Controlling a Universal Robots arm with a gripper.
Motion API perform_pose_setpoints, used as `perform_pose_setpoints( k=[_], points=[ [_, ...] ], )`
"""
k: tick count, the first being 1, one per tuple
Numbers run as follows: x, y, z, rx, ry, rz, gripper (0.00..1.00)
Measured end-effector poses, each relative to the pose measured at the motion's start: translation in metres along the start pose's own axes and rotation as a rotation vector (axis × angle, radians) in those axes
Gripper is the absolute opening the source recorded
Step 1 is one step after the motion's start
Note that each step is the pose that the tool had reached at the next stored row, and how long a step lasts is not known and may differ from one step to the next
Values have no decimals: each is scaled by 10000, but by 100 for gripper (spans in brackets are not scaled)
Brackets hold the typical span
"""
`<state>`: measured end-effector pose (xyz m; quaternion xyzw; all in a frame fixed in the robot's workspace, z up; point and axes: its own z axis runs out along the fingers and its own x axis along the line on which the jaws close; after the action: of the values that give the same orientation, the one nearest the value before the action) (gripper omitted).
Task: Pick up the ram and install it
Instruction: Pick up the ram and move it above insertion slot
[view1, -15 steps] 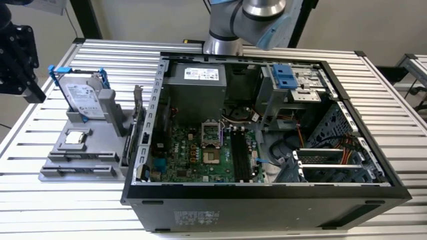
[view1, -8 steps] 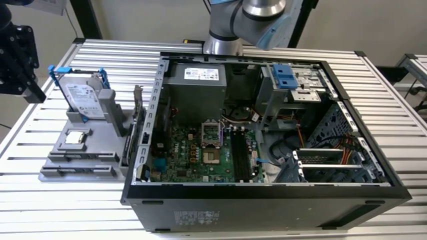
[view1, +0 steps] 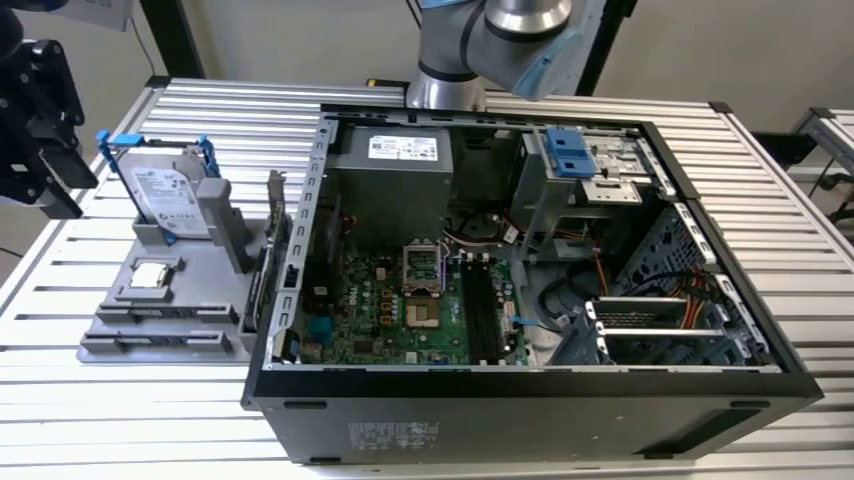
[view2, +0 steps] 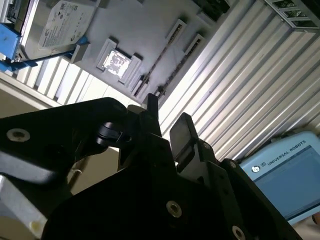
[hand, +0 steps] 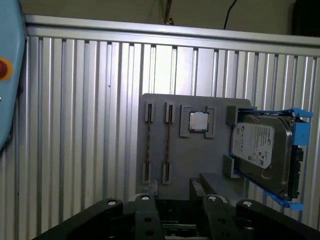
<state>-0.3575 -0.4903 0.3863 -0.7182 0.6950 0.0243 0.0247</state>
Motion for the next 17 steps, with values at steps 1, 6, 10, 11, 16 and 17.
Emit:
perform_pose_setpoints(
  k=[1, 6, 10, 11, 16, 17],
  points=[
    [0, 0, 1, 0, 0, 0, 100],
    [0, 0, 2, 0, 0, 0, 100],
    [0, 0, 3, 0, 0, 0, 100],
    [0, 0, 4, 0, 0, 0, 100],
    [5, 0, 65, 1, -1, 0, 100],
    [6, 0, 81, 0, 0, 0, 100]
  ],
)
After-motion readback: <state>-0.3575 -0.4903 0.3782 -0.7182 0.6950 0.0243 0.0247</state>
